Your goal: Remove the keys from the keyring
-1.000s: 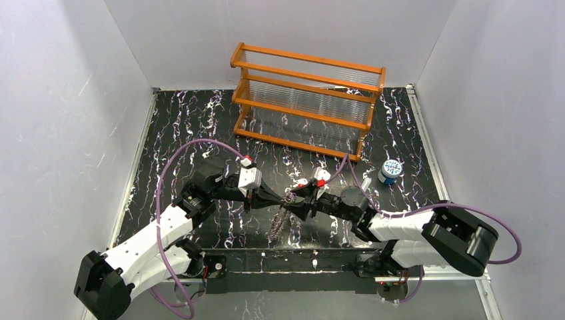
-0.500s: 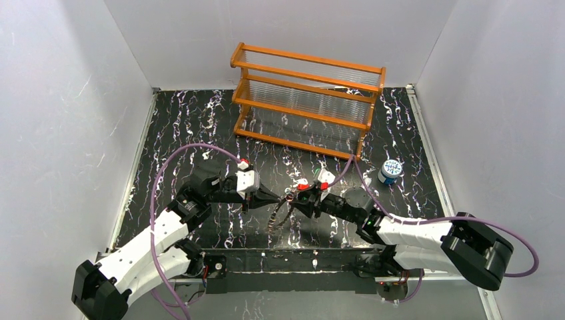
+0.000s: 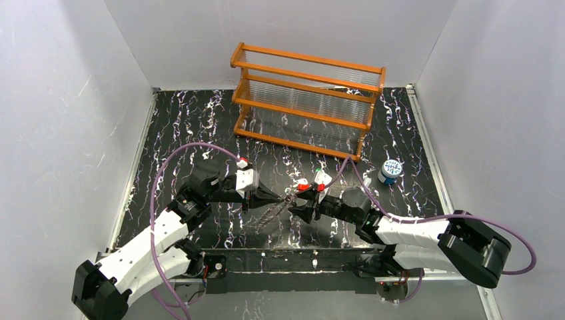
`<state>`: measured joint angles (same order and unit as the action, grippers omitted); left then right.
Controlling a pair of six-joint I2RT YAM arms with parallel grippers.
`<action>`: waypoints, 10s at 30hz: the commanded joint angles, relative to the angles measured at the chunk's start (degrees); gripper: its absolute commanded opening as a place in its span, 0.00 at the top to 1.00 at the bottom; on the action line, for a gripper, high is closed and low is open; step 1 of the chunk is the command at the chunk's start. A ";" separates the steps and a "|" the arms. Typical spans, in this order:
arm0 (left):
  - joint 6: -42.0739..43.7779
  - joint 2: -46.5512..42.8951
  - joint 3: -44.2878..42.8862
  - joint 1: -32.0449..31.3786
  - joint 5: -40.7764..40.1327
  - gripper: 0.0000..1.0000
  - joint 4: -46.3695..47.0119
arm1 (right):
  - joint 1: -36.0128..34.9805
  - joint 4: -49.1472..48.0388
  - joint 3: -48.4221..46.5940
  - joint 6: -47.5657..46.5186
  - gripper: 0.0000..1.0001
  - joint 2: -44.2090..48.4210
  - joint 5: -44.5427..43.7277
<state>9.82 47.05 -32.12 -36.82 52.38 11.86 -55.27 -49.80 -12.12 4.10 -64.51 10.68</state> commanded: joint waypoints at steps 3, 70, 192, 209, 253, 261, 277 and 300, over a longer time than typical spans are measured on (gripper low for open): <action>-4.43 -1.08 0.60 0.40 5.46 1.00 8.15 | -0.24 -5.23 -2.00 0.17 0.32 -2.31 -0.41; 5.94 -2.68 -0.98 0.52 -12.61 1.00 -5.37 | 0.13 29.88 -16.23 -9.93 0.99 6.16 2.77; -14.74 -7.45 4.61 -8.89 -38.87 0.47 8.88 | 3.79 87.94 -64.80 -30.03 0.99 -10.16 8.15; -14.30 0.24 2.59 -8.77 -42.36 0.67 11.29 | 3.70 87.59 -64.42 -30.38 0.99 -9.15 11.44; -21.88 7.92 2.66 -13.00 -36.46 0.49 22.27 | 3.60 82.94 -62.18 -26.99 0.99 -9.47 9.25; -16.93 -0.06 1.78 -13.02 -45.01 0.53 12.47 | 3.62 84.09 -61.16 -29.43 0.99 -6.54 8.01; -10.07 -3.42 -2.02 -12.24 -46.90 0.57 1.86 | 1.32 84.62 -59.46 -33.51 0.99 -4.05 6.99; -9.44 -0.64 -0.84 -11.80 -30.75 0.61 7.99 | -0.61 83.99 -58.81 -34.32 0.99 -3.42 3.94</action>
<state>0.23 45.71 -32.60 -48.80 18.59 16.97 -55.64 37.32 -70.39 -30.02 -70.11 14.41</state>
